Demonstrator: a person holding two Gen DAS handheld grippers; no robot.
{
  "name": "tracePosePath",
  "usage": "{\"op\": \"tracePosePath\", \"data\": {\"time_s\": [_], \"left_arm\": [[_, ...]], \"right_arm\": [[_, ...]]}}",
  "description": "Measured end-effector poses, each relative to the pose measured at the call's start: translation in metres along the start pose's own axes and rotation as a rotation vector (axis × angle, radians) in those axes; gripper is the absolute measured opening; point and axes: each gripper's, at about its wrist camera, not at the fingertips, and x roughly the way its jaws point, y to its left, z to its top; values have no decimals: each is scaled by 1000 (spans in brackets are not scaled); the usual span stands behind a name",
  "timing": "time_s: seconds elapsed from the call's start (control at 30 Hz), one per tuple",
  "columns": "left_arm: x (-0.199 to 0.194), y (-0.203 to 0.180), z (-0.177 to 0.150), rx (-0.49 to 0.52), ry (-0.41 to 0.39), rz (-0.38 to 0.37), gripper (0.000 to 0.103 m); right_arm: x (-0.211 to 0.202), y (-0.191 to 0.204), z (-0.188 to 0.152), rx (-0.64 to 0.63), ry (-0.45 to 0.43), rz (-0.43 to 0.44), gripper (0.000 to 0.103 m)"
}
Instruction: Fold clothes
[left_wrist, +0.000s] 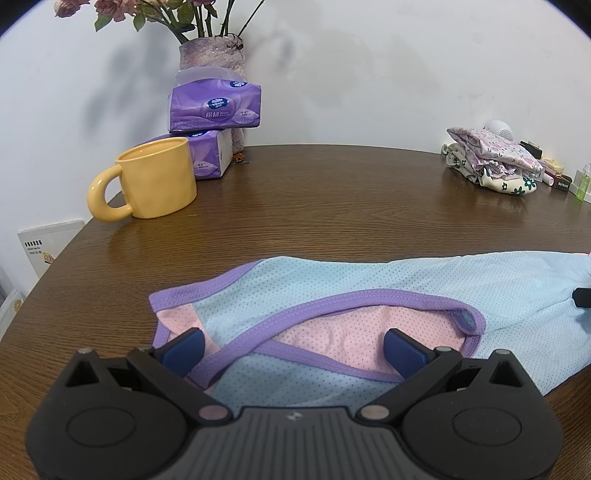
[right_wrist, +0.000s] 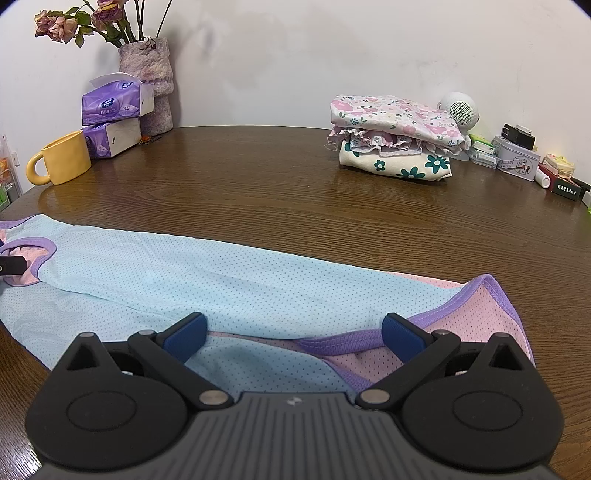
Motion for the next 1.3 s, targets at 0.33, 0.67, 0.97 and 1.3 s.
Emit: {"op": "tracePosePath", "data": {"time_s": [0.33, 0.67, 0.97, 1.3], "left_arm": [[0, 0, 0, 0, -1, 0, 103], [0, -1, 1, -1, -1, 3, 103], [-12, 5, 2, -14, -33, 15, 102], [-61, 68, -7, -386, -56, -47, 102]], "right_arm": [[0, 0, 0, 0, 0, 0, 102], [0, 0, 0, 0, 1, 0, 102], [0, 0, 0, -1, 1, 0, 102], [0, 0, 1, -3, -2, 4, 103]]}}
